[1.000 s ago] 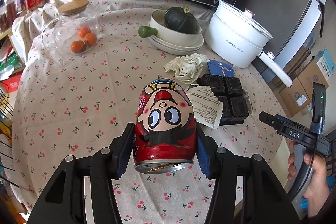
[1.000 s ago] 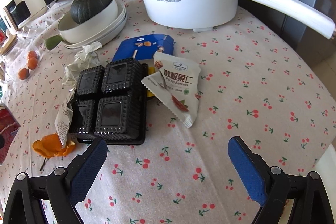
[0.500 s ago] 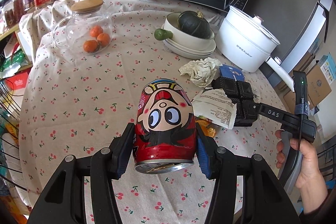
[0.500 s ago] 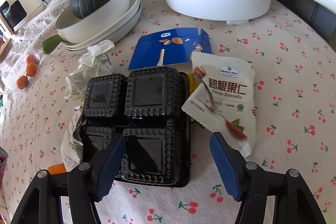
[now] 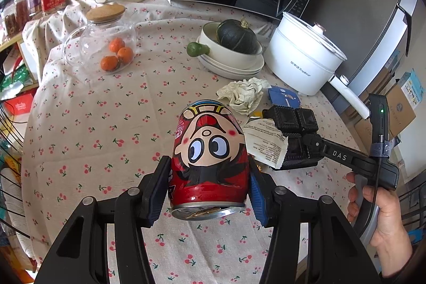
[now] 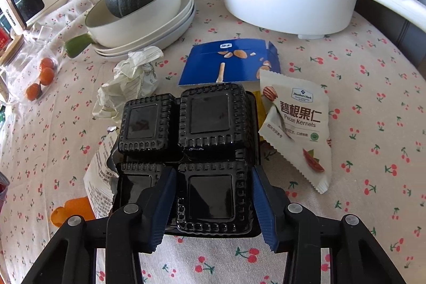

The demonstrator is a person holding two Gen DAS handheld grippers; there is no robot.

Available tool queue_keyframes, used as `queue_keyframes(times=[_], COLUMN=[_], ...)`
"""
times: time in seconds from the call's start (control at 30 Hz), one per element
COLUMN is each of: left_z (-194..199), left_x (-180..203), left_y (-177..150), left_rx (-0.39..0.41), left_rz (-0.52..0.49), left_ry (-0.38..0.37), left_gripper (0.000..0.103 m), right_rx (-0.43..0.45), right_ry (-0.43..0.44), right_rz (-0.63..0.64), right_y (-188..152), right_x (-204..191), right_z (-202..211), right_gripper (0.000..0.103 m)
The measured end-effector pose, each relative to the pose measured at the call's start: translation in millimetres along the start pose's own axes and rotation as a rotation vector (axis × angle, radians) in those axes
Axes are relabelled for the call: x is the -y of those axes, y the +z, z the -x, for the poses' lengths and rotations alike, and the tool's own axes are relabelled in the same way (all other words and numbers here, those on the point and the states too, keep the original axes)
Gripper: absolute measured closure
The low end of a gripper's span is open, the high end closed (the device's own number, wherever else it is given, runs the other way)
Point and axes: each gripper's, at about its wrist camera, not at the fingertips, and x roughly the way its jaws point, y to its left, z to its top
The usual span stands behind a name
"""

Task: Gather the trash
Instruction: 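Grasp the black four-compartment plastic tray with the right tool while the left holds the can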

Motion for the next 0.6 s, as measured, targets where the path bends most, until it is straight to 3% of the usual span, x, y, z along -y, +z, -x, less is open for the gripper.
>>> queue_keyframes(times=[0.27, 0.6], left_z=[23, 34], left_x=[35, 80], left_y=[-15, -54], left_rx=[0.031, 0.024], left_rz=[-0.036, -0.115], left_ry=[-0.056, -0.092], left_gripper=[0.047, 0.047], right_rx=[0.056, 0.097], right_ry=[-0.020, -0.049], right_rz=[0.044, 0.030], right_y=[-18, -69], right_x=[15, 55], right_z=[61, 115], right_gripper=[0.054, 0.054])
